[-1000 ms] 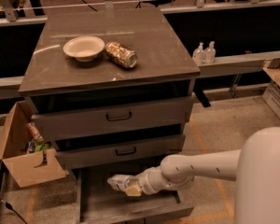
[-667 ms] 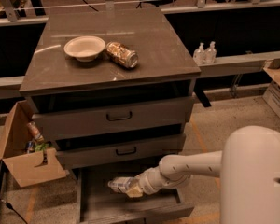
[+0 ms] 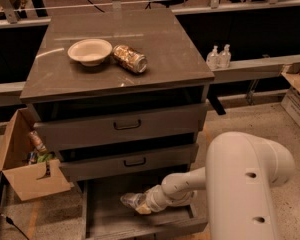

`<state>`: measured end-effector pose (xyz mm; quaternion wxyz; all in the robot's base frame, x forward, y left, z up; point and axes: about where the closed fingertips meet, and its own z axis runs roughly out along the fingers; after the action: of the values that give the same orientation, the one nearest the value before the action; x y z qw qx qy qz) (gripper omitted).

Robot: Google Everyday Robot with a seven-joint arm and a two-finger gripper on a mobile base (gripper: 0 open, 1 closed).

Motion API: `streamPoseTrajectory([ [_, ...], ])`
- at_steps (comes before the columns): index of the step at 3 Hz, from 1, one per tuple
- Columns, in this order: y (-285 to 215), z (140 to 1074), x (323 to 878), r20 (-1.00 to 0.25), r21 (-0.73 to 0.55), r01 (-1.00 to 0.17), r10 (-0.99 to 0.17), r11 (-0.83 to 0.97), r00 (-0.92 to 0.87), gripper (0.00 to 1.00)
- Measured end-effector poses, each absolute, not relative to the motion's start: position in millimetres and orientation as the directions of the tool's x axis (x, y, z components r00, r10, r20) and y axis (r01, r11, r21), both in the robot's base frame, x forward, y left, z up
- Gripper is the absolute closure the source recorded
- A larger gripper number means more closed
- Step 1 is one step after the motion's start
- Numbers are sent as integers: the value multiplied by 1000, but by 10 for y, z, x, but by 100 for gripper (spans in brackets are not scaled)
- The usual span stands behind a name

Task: Place blue plastic bottle into bottom drawer

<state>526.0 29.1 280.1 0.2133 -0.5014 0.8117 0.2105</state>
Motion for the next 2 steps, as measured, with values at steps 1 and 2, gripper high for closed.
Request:
streamPoseTrajectory([
  [1,326,2567,5404,-544,76,-899,-738,431,-400,40],
  [2,389,2437,5511,-535,43,-895,-747,443,-395,17],
])
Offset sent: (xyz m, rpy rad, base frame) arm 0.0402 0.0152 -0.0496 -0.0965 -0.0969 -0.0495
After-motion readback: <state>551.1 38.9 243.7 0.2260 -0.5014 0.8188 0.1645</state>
